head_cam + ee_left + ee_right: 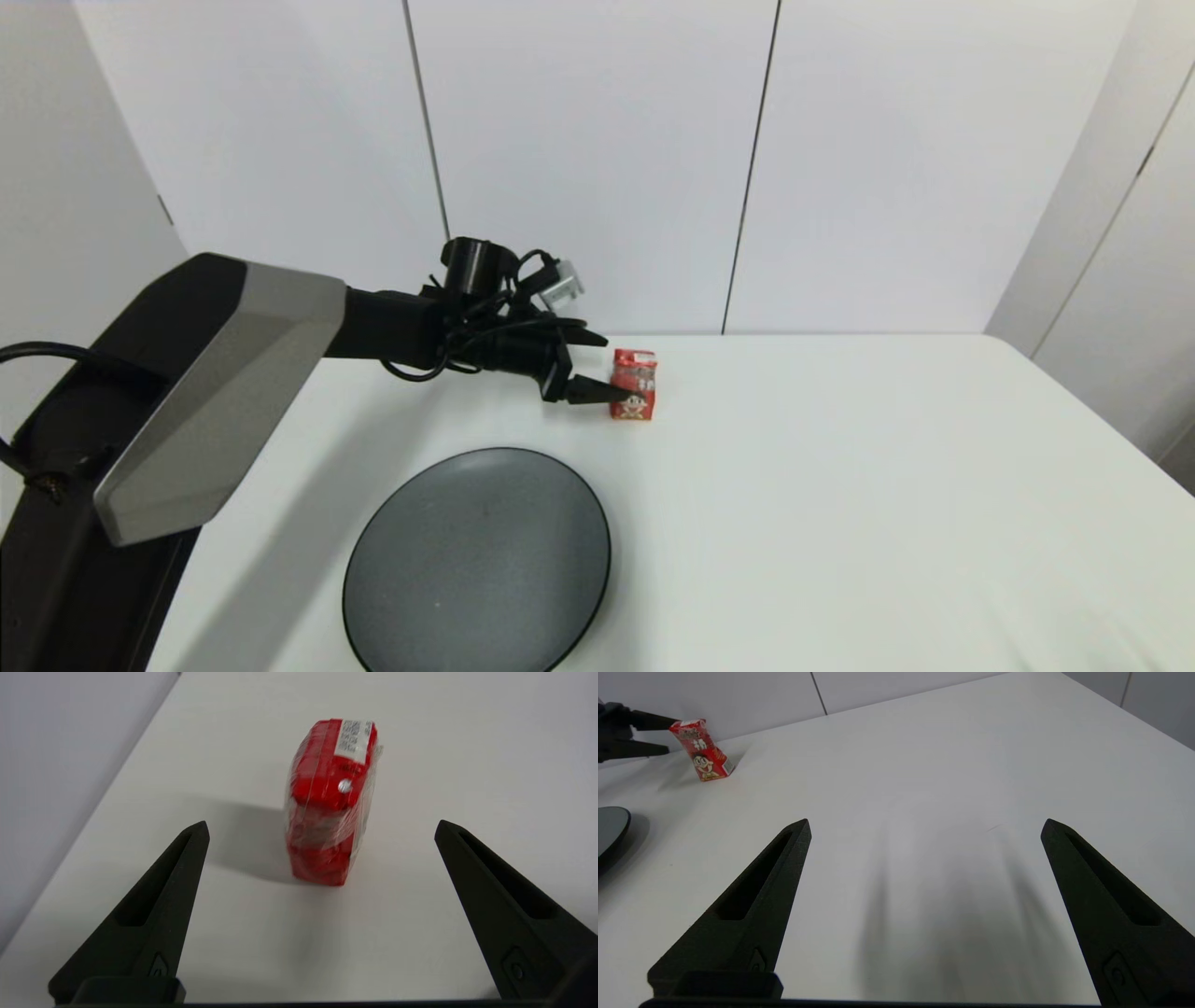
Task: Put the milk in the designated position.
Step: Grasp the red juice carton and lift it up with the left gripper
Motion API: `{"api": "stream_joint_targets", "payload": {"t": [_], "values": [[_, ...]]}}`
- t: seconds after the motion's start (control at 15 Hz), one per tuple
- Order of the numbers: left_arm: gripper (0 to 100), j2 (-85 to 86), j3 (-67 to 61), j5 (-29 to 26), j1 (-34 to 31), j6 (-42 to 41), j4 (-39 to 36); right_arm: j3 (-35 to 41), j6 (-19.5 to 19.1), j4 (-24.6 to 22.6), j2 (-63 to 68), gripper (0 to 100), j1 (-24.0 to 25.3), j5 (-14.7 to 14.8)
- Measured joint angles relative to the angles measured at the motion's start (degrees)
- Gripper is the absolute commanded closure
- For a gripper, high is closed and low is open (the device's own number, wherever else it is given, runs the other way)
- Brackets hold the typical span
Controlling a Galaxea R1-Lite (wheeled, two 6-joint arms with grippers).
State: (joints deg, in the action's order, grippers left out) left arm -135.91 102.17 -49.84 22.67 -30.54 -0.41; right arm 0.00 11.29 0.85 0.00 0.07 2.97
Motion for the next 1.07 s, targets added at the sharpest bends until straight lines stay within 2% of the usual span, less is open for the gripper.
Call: {"api": "stream_joint_targets", "payload": {"t": [0.33,0.4,1.07], "values": [[0,-3.32,4.14,0.11,3.39,3.1,0.0,0.0,0.0,0.02,0.0,0,-0.02,0.0],[100,-3.73,4.33,0.09,3.67,3.12,0.0,0.0,0.0,0.02,0.0,0,-0.02,0.0],[100,-4.66,3.73,0.15,4.13,3.0,0.04,0.0,0.0,0.0,0.0,0,0.0,0.0]]}}
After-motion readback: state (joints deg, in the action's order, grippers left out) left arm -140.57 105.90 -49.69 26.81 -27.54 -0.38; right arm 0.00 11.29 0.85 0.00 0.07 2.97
